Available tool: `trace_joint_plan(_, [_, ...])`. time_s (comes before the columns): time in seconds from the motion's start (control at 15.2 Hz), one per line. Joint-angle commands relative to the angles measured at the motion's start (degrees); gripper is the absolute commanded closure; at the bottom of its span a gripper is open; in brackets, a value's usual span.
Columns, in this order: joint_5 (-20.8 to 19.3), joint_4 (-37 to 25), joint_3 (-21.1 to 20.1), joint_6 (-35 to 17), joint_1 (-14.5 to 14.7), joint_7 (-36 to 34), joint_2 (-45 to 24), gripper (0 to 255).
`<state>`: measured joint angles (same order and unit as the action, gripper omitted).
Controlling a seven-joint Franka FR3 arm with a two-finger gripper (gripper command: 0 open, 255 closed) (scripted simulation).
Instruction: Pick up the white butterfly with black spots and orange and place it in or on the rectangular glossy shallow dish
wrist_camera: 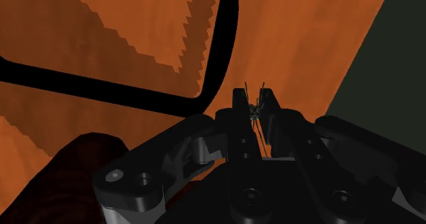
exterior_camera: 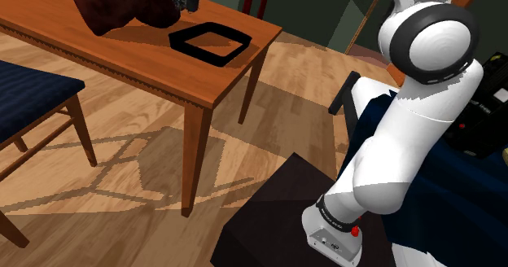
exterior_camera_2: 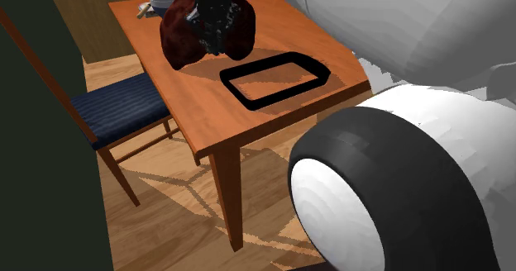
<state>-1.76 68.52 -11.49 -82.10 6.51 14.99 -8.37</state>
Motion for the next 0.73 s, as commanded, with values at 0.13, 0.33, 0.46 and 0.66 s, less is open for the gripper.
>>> trace_joint_plan(0.13, [0.8,-0.3,2.3,0.1,-3.4,5.5,-0.1,255])
trace_joint_plan(0.33, [1.3,-1.6,3.9,0.5,-5.8,9.5,-1.1,255])
trace_joint_plan(0.46, [1.6,-3.0,4.9,1.0,-7.4,12.1,-2.1,255])
trace_joint_plan(0.66, [2.1,-6.1,6.5,2.0,-9.8,15.9,-4.2,255])
